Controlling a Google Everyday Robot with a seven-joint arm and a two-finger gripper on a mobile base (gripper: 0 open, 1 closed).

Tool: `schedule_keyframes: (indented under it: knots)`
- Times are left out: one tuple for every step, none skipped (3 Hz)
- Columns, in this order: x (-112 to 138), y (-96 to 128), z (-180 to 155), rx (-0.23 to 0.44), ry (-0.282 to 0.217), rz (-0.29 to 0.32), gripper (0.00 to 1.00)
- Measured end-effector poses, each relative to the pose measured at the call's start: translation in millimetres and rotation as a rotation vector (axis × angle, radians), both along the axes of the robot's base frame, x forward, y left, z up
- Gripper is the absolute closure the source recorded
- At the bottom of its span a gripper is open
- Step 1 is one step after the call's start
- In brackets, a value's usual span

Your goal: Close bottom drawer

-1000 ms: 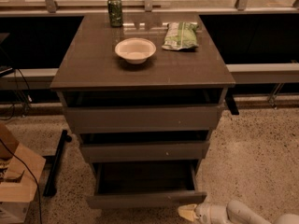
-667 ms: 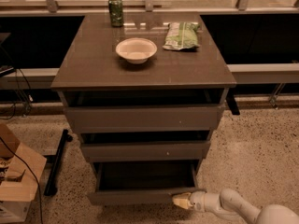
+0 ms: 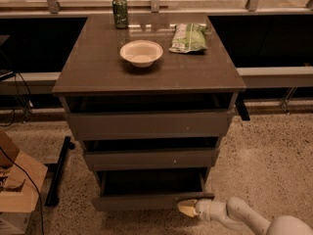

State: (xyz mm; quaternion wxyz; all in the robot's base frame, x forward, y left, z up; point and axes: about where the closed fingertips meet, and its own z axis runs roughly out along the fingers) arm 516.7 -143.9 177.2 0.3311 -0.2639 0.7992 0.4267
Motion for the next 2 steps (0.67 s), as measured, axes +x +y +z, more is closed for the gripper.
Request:
schedule_keyframes:
  knots:
    - [19.9, 24.0, -0.5, -0.018, -0.093, 0.053, 0.98]
    - [31.3, 44.2, 7.0, -0.026, -0.167, 0.106, 0.68]
